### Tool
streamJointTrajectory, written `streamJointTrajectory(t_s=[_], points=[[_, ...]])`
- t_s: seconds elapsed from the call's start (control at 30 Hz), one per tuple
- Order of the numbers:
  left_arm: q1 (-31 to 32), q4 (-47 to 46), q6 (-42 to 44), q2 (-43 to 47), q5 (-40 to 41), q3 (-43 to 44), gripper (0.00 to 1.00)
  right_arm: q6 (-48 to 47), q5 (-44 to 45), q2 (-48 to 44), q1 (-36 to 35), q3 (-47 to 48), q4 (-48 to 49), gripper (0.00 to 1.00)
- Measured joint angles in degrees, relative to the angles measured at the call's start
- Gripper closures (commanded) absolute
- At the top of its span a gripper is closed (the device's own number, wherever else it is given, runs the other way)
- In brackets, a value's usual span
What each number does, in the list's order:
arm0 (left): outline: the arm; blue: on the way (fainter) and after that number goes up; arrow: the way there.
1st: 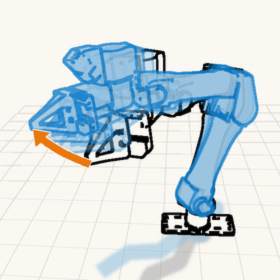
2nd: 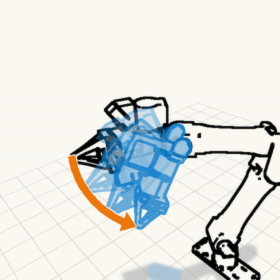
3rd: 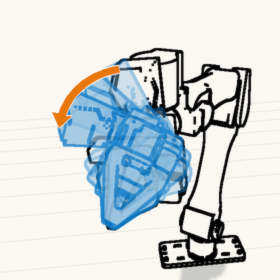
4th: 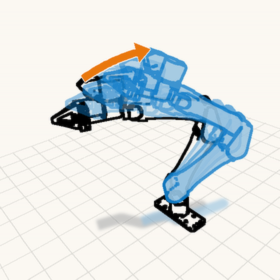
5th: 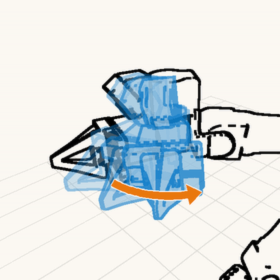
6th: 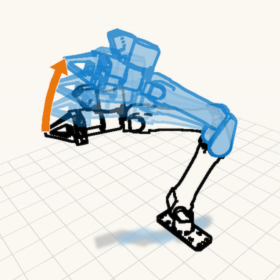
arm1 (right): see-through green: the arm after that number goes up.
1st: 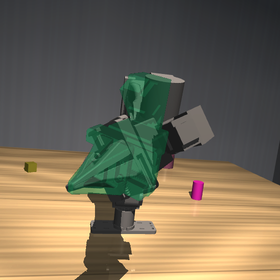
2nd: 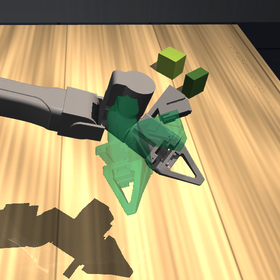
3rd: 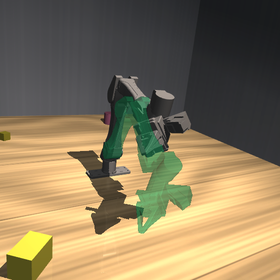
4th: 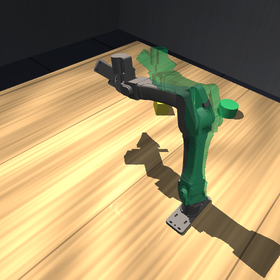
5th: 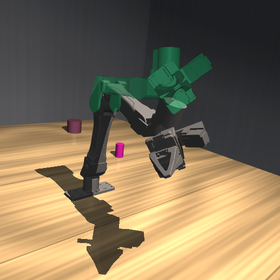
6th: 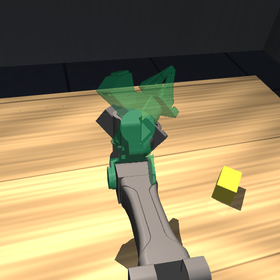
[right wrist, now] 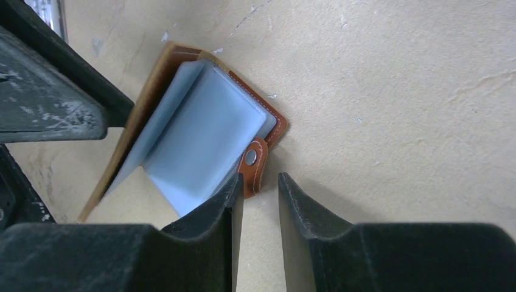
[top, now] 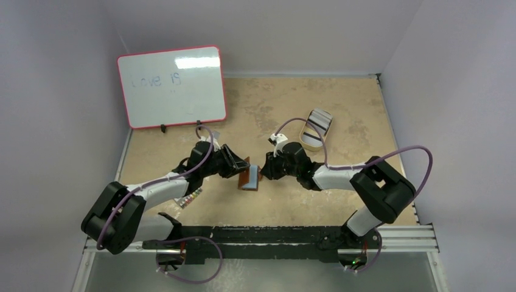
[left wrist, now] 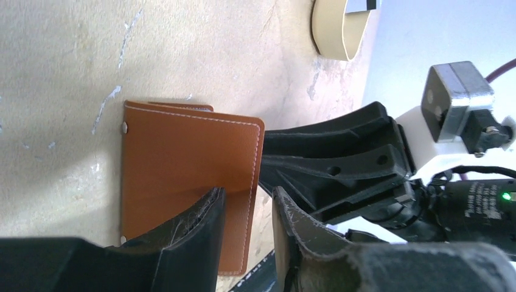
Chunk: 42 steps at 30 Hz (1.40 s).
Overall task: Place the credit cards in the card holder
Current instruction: Close the card holder at the center of the board.
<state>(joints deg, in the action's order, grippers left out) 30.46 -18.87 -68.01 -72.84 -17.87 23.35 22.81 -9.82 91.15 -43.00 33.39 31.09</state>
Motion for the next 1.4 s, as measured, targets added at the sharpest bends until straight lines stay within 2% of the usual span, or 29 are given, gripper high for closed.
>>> streamJointTrajectory(t_s=[0.17, 0.3, 0.43, 0.9, 1.13, 1.4], points=[[0.6, 2.4, 2.4, -1.0, 2.0, 1.8, 0.69, 3.5, 3.0, -2.8, 0.0, 0.0, -4.1, 0.65], [1.0, 3.4, 3.3, -2.3, 3.1, 2.0, 0.74, 6.1, 2.9, -3.7, 0.0, 0.0, -5.0, 0.53], [1.4, 3.7, 4.0, -4.0, 3.6, 2.3, 0.79, 7.6, 1.1, -4.1, 0.6, -0.1, -3.0, 0.49], [2.5, 5.9, 6.4, -7.5, 5.9, 4.7, 0.82, 14.8, -15.8, 4.2, 9.7, -2.3, 12.0, 0.49], [3.2, 6.6, 7.1, -10.5, 6.2, 6.1, 0.83, 18.3, -22.5, 8.7, 10.2, -2.8, 19.0, 0.5], [3.5, 7.9, 7.6, -10.8, 7.4, 6.9, 0.84, 19.6, -25.9, 11.8, 10.5, -2.8, 23.3, 0.51]])
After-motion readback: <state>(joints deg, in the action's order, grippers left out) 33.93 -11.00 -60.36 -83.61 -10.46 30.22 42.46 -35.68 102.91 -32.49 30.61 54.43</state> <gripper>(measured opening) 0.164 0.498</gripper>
